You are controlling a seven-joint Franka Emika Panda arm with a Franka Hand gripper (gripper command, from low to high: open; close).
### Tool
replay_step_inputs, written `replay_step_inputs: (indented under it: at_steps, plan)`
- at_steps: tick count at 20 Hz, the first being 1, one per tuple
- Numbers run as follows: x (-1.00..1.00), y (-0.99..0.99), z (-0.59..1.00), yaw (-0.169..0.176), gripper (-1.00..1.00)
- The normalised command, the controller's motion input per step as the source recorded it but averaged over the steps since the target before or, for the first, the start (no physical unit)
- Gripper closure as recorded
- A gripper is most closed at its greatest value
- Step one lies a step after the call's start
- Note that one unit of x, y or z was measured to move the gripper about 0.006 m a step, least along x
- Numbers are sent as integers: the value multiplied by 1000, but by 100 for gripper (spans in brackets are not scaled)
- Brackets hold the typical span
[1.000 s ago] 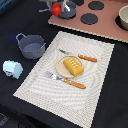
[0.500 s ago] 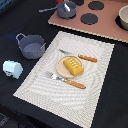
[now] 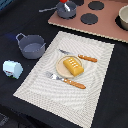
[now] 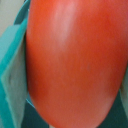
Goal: Interact with the objects in diverse but meaningful ways.
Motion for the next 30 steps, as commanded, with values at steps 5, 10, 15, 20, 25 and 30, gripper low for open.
replay_step_inputs:
  at_steps: [5, 10, 15, 20, 25, 30]
  plan:
    - [-97, 481, -231, 75, 100]
    - [-130, 473, -179, 75, 100]
    - [-17, 135, -5, 6, -100]
    - [87, 0, 150, 0, -100]
    - [87, -39, 505, 0, -100]
    - [18, -305, 987, 0, -100]
